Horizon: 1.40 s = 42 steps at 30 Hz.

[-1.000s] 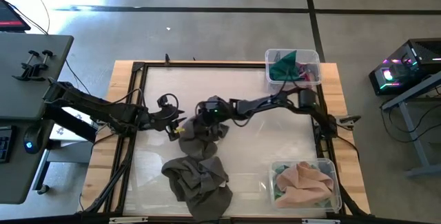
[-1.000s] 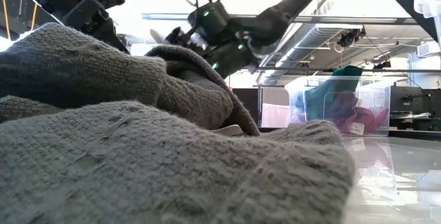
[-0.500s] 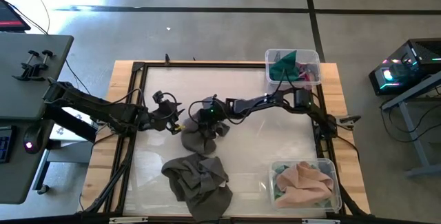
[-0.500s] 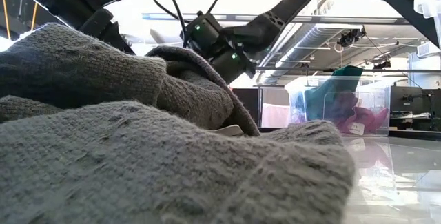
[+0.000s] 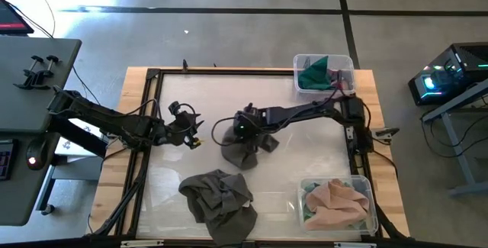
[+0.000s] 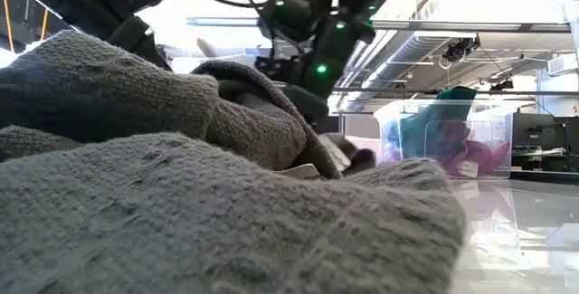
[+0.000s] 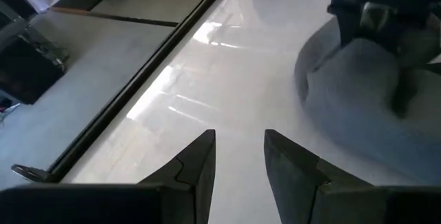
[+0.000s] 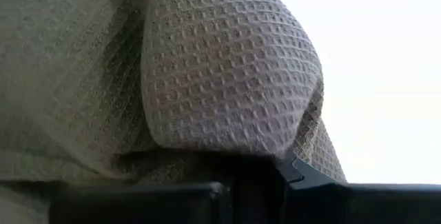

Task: Sort towels by color in basket
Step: Put the top black towel into the top transparent bin

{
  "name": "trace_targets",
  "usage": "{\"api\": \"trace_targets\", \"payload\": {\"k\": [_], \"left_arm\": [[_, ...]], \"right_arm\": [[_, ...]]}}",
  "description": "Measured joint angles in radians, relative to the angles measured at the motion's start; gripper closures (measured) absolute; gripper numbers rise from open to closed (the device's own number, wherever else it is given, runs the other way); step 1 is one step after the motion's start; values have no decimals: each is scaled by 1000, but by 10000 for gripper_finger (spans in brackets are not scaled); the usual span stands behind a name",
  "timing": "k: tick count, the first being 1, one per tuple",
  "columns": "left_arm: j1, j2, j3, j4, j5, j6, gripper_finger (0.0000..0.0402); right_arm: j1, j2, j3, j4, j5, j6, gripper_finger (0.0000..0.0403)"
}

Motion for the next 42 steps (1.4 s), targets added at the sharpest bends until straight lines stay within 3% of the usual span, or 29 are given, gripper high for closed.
{"api": "trace_targets", "payload": {"k": [4,8,12,19,24,29,32,42], "left_arm": [[-16,0,0,3,1,-3,291],[-39,0,0,11,2,-11,291],[-50,0,0,24,-5,-11,291],[-49,0,0,114,-9,66,291],[-49,0,0,162,-9,121,291],[-49,1,0,165,-9,126,291],[-47,1,0,168,-9,133,291],[-17,1,0,197,-6,165,291]], "right_arm": [[-9,-107,-176,55,26,68,383],[2,-278,-388,144,140,199,382],[57,-486,-509,157,301,329,382],[164,-810,-432,-133,707,387,380],[126,-959,-323,-255,879,189,380],[-20,-1068,-285,-257,872,-130,380],[-149,-1092,-285,-283,840,-229,380],[-617,-946,-285,-318,479,-304,379]]}}
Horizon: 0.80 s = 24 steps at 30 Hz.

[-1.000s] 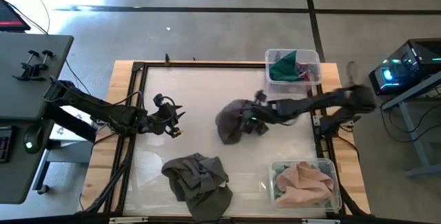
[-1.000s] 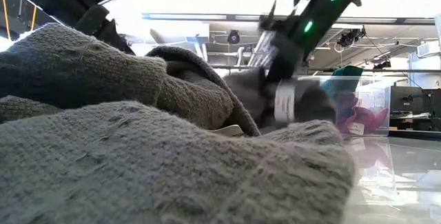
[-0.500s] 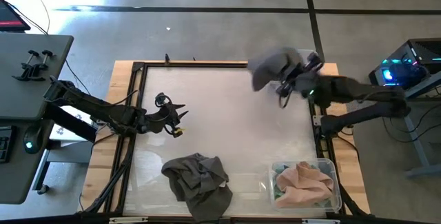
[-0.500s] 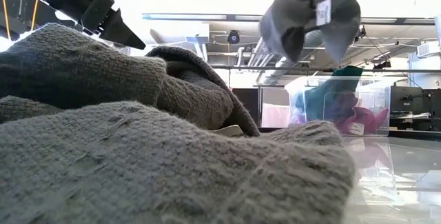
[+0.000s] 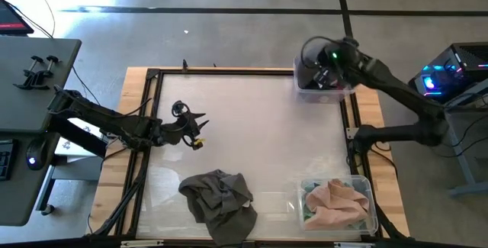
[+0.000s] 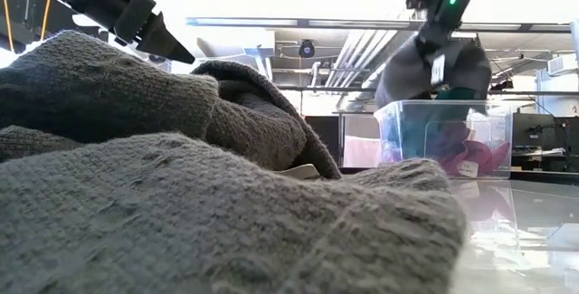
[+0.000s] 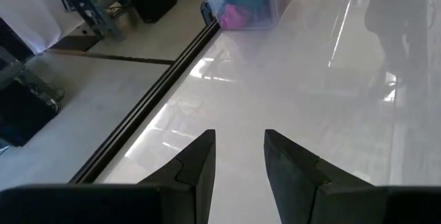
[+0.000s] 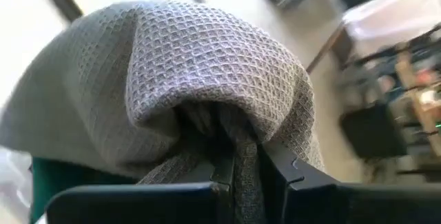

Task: Sort towels by color in basket
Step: Put the top black towel into the top transparent bin

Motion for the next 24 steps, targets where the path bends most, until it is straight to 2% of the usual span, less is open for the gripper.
{"api": "trace_targets", "payload": {"k": [5,9,13,18,24], "left_arm": [[13,0,0,0,4,9,291],[17,0,0,0,4,8,291],[17,0,0,0,4,11,291],[17,0,0,0,4,0,291],[17,0,0,0,4,8,291]], "right_arm": [[-156,137,0,-10,-171,-39,379],[-229,245,0,-58,-244,-21,379],[-275,334,0,-111,-257,26,367],[-314,377,0,-148,-301,69,321],[-317,294,-1,-242,-311,68,247]]}}
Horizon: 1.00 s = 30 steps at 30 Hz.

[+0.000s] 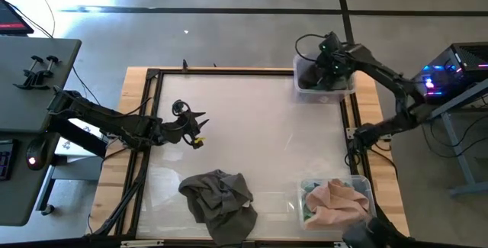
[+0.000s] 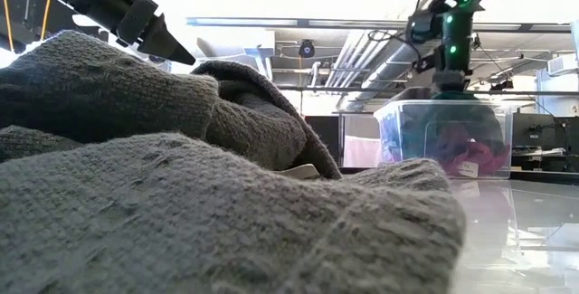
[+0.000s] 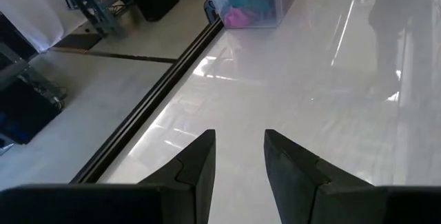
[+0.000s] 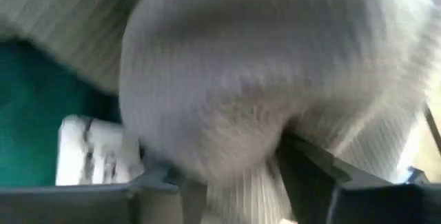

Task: Sort towels by color in basket
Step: Put the top black towel into the top transparent bin

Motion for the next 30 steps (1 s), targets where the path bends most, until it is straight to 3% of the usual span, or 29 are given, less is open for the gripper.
{"api": "trace_targets", "payload": {"k": [7,12,19,26,30], "left_arm": [[0,0,0,0,-1,19,291],[0,0,0,2,-3,45,291],[26,0,0,67,-3,97,291],[42,0,0,73,3,97,291],[51,0,0,72,4,97,291]], "right_arm": [[3,-161,0,-14,-10,92,226],[7,-246,0,124,-31,211,238],[7,-201,-58,432,-153,271,306],[14,-87,-163,468,-135,240,394],[30,-81,-208,459,-136,262,392]]}}
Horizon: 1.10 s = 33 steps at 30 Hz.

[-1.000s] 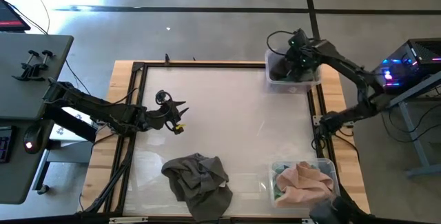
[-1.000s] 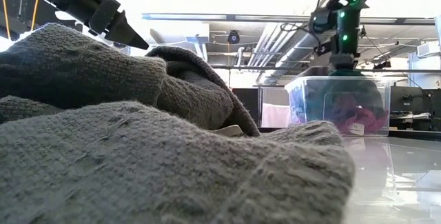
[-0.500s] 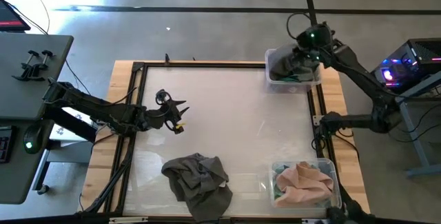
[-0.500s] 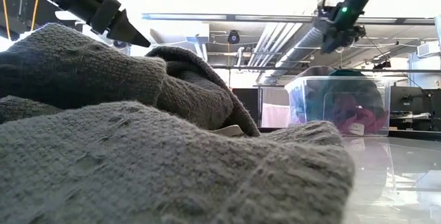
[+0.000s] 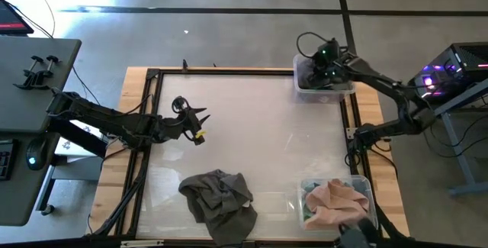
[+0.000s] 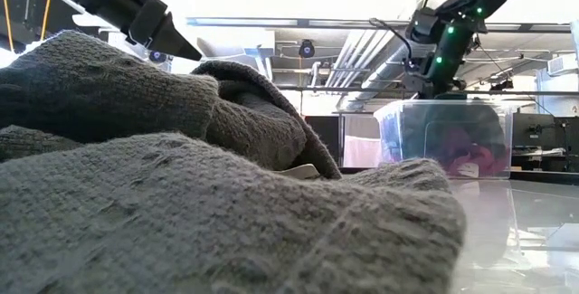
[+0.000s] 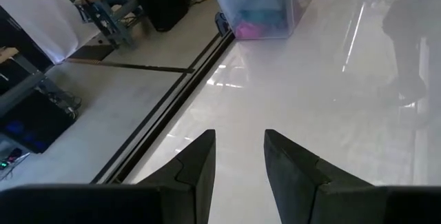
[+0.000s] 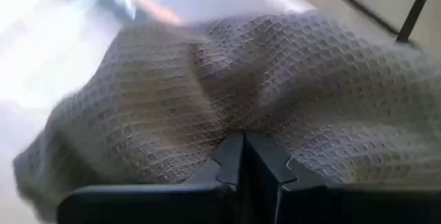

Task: Sort towels by color in basket
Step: Put the top black towel into the top transparent bin

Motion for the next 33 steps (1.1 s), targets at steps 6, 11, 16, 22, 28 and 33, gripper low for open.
{"api": "trace_targets", "payload": {"k": [6,11,16,22,28,33], "left_arm": [[2,0,0,-1,0,0,291],[2,0,0,-2,0,-7,291],[2,0,0,-2,1,-2,291],[2,0,0,-4,1,-1,291],[2,0,0,-5,1,-6,291],[1,0,0,4,1,-10,291]], "right_arm": [[-14,0,-51,-43,-3,30,401],[-25,-3,-80,-48,-46,44,399],[-17,-5,-65,-65,-31,30,398],[15,-84,21,-152,10,37,398],[114,-232,43,-110,96,24,398],[309,-348,-34,74,92,52,398]]}}
